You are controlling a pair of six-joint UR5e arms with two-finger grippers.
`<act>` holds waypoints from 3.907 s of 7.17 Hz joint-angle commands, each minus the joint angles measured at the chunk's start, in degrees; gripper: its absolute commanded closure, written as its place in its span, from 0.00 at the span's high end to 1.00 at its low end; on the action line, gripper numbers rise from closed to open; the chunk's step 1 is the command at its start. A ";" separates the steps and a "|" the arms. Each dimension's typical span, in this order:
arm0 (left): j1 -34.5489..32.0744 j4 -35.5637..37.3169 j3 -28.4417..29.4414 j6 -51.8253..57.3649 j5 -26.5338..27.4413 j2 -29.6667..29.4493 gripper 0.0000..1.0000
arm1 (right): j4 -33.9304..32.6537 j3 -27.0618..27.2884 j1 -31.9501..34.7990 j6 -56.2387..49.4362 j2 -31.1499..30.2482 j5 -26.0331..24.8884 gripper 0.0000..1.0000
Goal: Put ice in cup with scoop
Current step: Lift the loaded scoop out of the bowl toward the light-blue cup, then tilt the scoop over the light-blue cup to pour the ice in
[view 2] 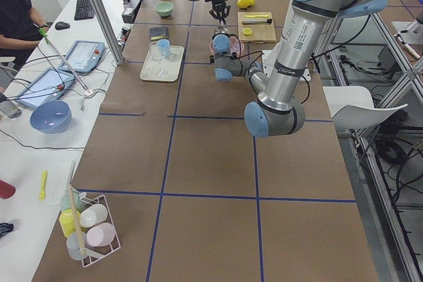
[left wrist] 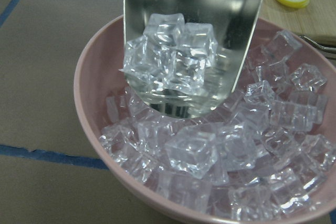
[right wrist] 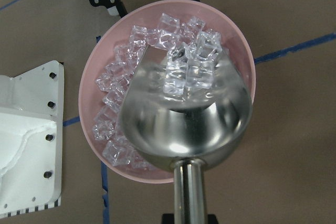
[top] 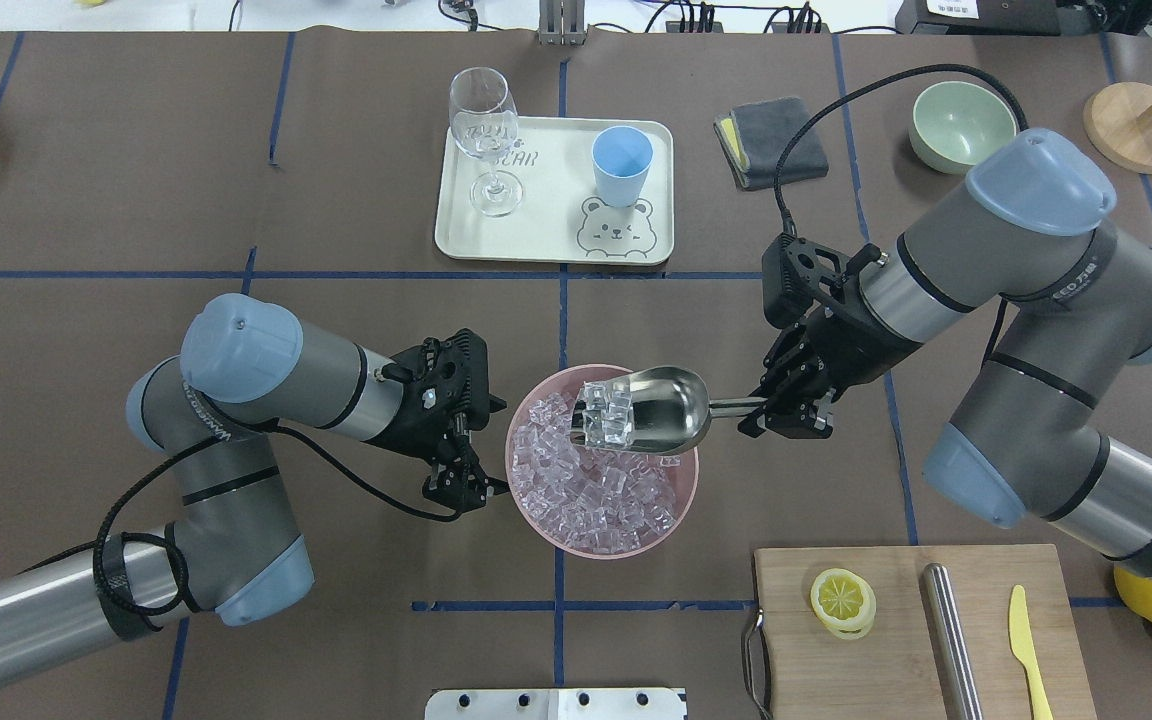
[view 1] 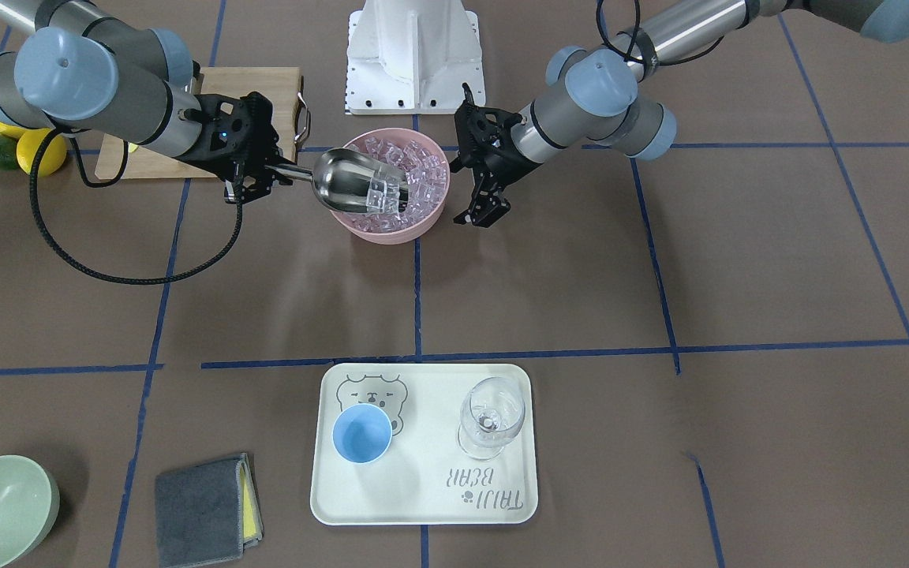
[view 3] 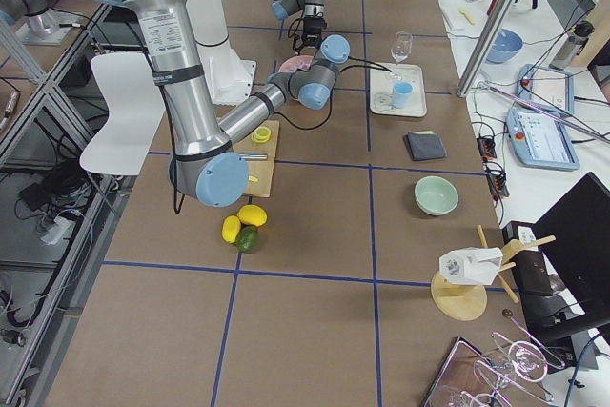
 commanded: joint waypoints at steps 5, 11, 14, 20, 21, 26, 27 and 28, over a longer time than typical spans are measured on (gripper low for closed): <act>-1.44 0.00 -0.53 0.06 -0.84 0.08 1.00 | 20.13 -1.13 0.45 24.40 -1.51 -10.51 0.00; -4.51 0.18 -0.53 0.06 -3.91 0.26 1.00 | 23.14 -0.42 0.36 37.71 -1.78 -26.98 0.00; -7.06 0.18 -0.44 0.14 -3.92 0.61 1.00 | 13.06 -0.16 0.10 38.06 1.64 -31.19 0.00; -9.96 3.17 -0.70 0.14 -3.83 0.61 1.00 | 4.25 -3.75 -1.48 48.68 7.53 -36.30 0.00; -9.97 3.17 -0.79 0.14 -3.83 0.61 1.00 | 2.67 -3.77 -1.66 49.92 8.24 -36.30 0.00; -10.14 3.17 -0.71 0.14 -3.83 0.70 1.00 | -10.04 -2.81 1.05 49.40 11.66 -31.33 0.00; -10.14 3.17 -0.71 0.14 -3.83 0.79 1.00 | -11.30 -2.63 1.15 49.40 11.85 -30.42 0.00; -10.14 3.17 -0.71 0.14 -3.83 0.79 1.00 | -13.32 -2.80 1.59 49.31 12.81 -30.06 0.00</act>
